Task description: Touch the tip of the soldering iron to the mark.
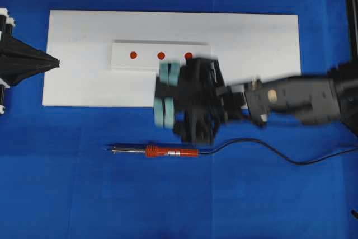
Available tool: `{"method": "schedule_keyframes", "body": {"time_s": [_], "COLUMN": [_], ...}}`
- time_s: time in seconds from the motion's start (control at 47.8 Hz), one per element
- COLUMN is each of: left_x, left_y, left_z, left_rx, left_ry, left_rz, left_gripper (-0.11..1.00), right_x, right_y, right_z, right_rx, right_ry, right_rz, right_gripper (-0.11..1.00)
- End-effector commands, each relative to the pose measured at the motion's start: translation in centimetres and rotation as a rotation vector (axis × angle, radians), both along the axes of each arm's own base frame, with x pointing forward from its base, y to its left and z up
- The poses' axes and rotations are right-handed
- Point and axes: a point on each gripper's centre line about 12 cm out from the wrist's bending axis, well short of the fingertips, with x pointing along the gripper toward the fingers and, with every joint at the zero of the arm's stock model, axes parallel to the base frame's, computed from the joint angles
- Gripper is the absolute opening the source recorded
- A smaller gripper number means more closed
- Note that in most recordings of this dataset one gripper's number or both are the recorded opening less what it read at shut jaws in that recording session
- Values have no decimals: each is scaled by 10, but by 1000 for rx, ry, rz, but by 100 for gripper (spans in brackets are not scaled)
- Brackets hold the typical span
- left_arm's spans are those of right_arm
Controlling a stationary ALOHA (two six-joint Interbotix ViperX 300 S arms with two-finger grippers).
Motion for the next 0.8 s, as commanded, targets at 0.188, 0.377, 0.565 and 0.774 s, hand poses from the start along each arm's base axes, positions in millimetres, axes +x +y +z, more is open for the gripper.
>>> {"method": "schedule_keyframes", "body": {"time_s": [0.188, 0.377, 0.565, 0.774], "left_x": [1, 0, 1, 0], "left_y": [0, 0, 0, 0], "left_z": [4, 4, 4, 7], "left_rx": [3, 6, -2, -2], "left_ry": [-9, -11, -9, -21], "left_rz": [0, 0, -1, -1], "left_gripper": [0, 0, 0, 0], "right_x": [-4, -13, -59, -122], "right_y": [-79, -80, -77, -67], "right_z": [21, 27, 52, 66], "right_rx": [-26, -32, -37, -24], "right_ry": [-49, -42, -86, -209], "right_rz": [-118, -120, -124, -105], "right_gripper": [86, 86, 86, 86]}}
